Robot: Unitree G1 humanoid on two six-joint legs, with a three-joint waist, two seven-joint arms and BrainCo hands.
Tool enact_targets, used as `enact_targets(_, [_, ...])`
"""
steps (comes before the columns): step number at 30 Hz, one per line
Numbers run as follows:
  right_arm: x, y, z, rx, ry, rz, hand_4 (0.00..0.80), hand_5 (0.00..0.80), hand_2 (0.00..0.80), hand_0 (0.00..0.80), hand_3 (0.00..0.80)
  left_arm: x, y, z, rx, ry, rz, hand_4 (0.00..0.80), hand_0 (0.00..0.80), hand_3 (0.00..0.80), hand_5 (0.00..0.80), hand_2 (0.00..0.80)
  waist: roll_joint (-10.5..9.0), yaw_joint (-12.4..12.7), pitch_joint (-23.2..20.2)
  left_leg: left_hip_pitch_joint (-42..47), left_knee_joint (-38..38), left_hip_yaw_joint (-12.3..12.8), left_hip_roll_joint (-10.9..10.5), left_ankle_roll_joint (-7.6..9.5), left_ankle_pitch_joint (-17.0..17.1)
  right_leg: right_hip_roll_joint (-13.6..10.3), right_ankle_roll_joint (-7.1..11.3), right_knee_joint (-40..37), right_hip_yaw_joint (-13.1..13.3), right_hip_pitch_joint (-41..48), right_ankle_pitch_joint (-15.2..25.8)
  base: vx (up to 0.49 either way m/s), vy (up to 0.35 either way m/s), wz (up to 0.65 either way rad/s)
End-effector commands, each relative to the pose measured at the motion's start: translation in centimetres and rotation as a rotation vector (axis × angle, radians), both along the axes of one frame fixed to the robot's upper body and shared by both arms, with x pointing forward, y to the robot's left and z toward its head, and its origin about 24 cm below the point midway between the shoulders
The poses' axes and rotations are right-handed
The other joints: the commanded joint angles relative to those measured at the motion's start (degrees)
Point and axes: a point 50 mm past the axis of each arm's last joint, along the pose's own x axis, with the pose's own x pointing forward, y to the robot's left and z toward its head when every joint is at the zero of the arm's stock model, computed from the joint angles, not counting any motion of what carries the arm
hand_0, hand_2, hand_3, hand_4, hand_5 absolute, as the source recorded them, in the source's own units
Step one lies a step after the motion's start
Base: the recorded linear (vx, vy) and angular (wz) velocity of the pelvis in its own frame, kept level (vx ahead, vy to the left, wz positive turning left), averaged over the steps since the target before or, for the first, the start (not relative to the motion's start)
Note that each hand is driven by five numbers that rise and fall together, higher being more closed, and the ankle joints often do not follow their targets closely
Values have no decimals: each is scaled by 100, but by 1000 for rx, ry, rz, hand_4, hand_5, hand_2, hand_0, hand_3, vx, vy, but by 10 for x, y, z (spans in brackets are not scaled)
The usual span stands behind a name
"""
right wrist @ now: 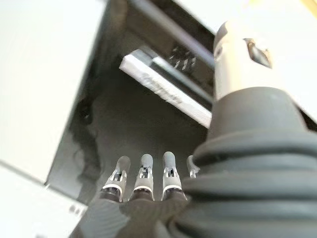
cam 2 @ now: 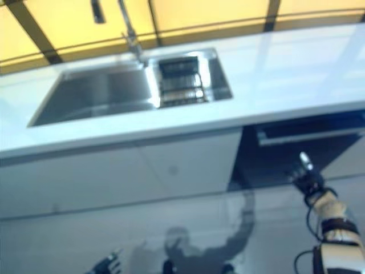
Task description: Take plates into dishwasher
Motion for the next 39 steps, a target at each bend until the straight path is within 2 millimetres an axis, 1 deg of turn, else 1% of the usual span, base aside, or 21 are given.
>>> enact_targets(1, [2, 16, -17, -12, 37, 63, 0, 0, 0, 0, 0, 0, 13, 3, 57, -17, -11, 0, 0, 0, 0, 0, -366, 38, -307, 112, -450, 70, -230, 300, 110, 93, -32, -1080, 224, 716, 205, 59, 36, 6])
enact_targets(2, [-2, 19, -25, -18, 65, 72, 0, 0, 0, 0, 0, 0, 12, 3, 58, -14, -10, 0, 0, 0, 0, 0, -380, 39, -357, 152, -527, 75, -230, 301, 127, 109, -26, -1156, 209, 754, 228, 54, 36, 5])
enact_targets(3, [-12, 25, -42, -31, 133, 101, 0, 0, 0, 0, 0, 0, 12, 1, 64, 2, -14, 0, 0, 0, 0, 0, -413, 41, -446, 224, -643, 72, -230, 299, 151, 142, -13, -1296, 179, 834, 275, 36, 31, 4])
enact_targets(6, [-37, 37, -76, -91, 289, 165, 0, 0, 0, 0, 0, -4, 10, -2, 74, 56, -40, 0, 0, 0, 0, 0, -479, 32, -594, 237, -643, 32, -229, 298, 88, 197, 7, -1552, 114, 972, 373, 31, 32, 13])
enact_targets(7, [-47, 41, -86, -113, 336, 198, 0, 0, 0, 0, 0, -5, 9, -3, 78, 69, -47, 0, 0, 0, 0, 0, -489, 36, -626, 281, -643, -3, -219, 264, 47, 199, 50, -1556, 138, 1005, 353, 32, 35, 20])
enact_targets(9, [-64, 53, -107, -165, 422, 275, 0, 0, 0, 0, 0, -10, 6, -7, 83, 108, -66, 0, 0, 0, 0, 0, -515, 61, -699, 291, -643, 10, -211, 245, 19, 190, 89, -1556, 93, 995, 337, 26, 38, 10])
enact_targets(10, [-68, 58, -112, -169, 439, 295, 0, 0, 0, 0, 0, -12, 5, -8, 84, 126, -72, 0, 0, 0, 0, 0, -525, 58, -720, 295, -643, 18, -210, 246, 12, 191, 92, -1556, 83, 999, 333, 32, 37, 1])
enact_targets(11, [-74, 66, -119, -158, 459, 308, 0, 0, 0, 0, 0, -17, 4, -10, 88, 158, -84, 0, 0, 0, 0, 0, -540, 48, -748, 308, -643, 24, -215, 254, -2, 201, 92, -1556, 88, 1011, 328, 38, 37, -1])
enact_targets(14, [-100, 95, -145, -79, 519, 347, 0, 0, 0, 0, 0, -31, 0, -16, 99, 271, -172, 0, 0, 0, 0, 0, -572, -19, -821, 349, -643, 58, -212, 268, -26, 212, 90, -1556, 70, 1053, 310, 37, 38, -1])
enact_targets(17, [-122, 122, -164, -37, 576, 367, 0, 0, 0, 0, 0, -37, -7, -20, 113, 326, -300, 0, 0, 0, 0, 0, -568, -101, -880, 377, -643, 70, -220, 287, -56, 226, 96, -1556, 89, 1086, 282, 29, 39, 1])
enact_targets(21, [-147, 144, -179, 0, 655, 427, 0, 0, 0, 0, 0, -36, -17, -22, 129, 348, -430, 0, 0, 0, 0, 0, -518, -181, -905, 420, -643, 85, -235, 309, -78, 228, 108, -1556, 100, 1127, 264, 13, 45, 1])
enact_targets(23, [-160, 149, -185, 4, 705, 434, 0, 0, 0, 0, 0, -34, -22, -22, 141, 355, -505, 0, 0, 0, 0, 0, -479, -203, -909, 430, -643, 69, -246, 321, -86, 226, 120, -1556, 103, 1144, 260, -3, 51, -1])
enact_targets(25, [-165, 152, -187, 40, 724, 413, 0, 0, 0, 0, 0, -33, -24, -23, 136, 359, -515, 0, 0, 0, 0, 0, -464, -216, -906, 441, -643, 65, -249, 324, -94, 227, 125, -1556, 103, 1156, 253, -5, 45, -2])
enact_targets(26, [-172, 155, -190, 61, 750, 408, 0, 0, 0, 0, 0, -32, -28, -23, 142, 362, -543, 0, 0, 0, 0, 0, -444, -227, -899, 459, -643, 57, -257, 332, -107, 224, 131, -1556, 98, 1180, 243, -6, 53, 0])
enact_targets(27, [-175, 156, -191, 48, 766, 422, 0, 0, 0, 0, 0, -32, -31, -24, 143, 360, -562, 0, 0, 0, 0, 0, -435, -229, -900, 466, -643, 49, -262, 338, -113, 222, 136, -1556, 94, 1192, 238, -12, 54, -1])
enact_targets(29, [-179, 160, -193, 16, 787, 459, 0, 0, 0, 0, 0, -32, -38, -25, 126, 366, -575, 0, 0, 0, 0, 0, -430, -218, -893, 477, -643, 17, -277, 350, -124, 218, 144, -1556, 77, 1216, 228, -9, 19, 0])
enact_targets(32, [-181, 165, -194, -25, 823, 509, 0, 0, 0, 0, 0, -35, -44, -27, 121, 393, -580, 0, 0, 0, 0, 0, -439, -193, -887, 492, -643, -16, -296, 367, -147, 214, 158, -1556, 63, 1242, 218, -30, 9, 0])
enact_targets(36, [-182, 170, -196, -97, 880, 601, 0, 0, 0, 0, 0, -35, -45, -27, 113, 408, -586, 0, 0, 0, 0, 0, -473, -134, -898, 546, -643, -65, -308, 383, -184, 218, 152, -1556, 32, 1313, 185, -36, 1, 1])
enact_targets(39, [-181, 171, -196, -108, 888, 629, 0, 0, 0, 0, 0, -33, -46, -27, 113, 398, -611, 0, 0, 0, 0, 0, -482, -118, -917, 562, -643, -93, -304, 380, -185, 232, 144, -1556, 47, 1329, 176, 0, 0, 0])
